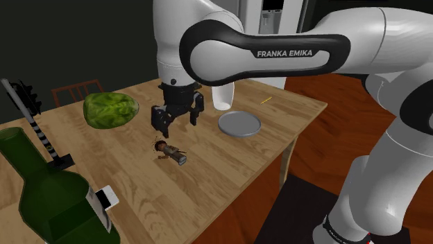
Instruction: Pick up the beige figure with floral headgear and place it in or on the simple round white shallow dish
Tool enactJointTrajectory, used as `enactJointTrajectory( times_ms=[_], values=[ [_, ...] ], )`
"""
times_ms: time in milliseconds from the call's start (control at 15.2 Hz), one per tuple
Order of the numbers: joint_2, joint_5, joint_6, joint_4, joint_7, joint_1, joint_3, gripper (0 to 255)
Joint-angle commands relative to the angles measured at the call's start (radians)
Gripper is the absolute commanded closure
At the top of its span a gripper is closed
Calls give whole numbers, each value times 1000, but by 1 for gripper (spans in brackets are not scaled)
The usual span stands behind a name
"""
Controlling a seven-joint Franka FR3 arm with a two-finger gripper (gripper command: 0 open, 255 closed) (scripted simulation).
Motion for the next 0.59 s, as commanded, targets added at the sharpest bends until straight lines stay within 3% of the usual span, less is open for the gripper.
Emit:
enactJointTrajectory(
  times_ms=[0, 528],
  values=[
    [3, -2, 29, -25, 4, 1, 1, 0],
    [1, -1, 77, -76, 4, -1, -1, 0]
  ],
)
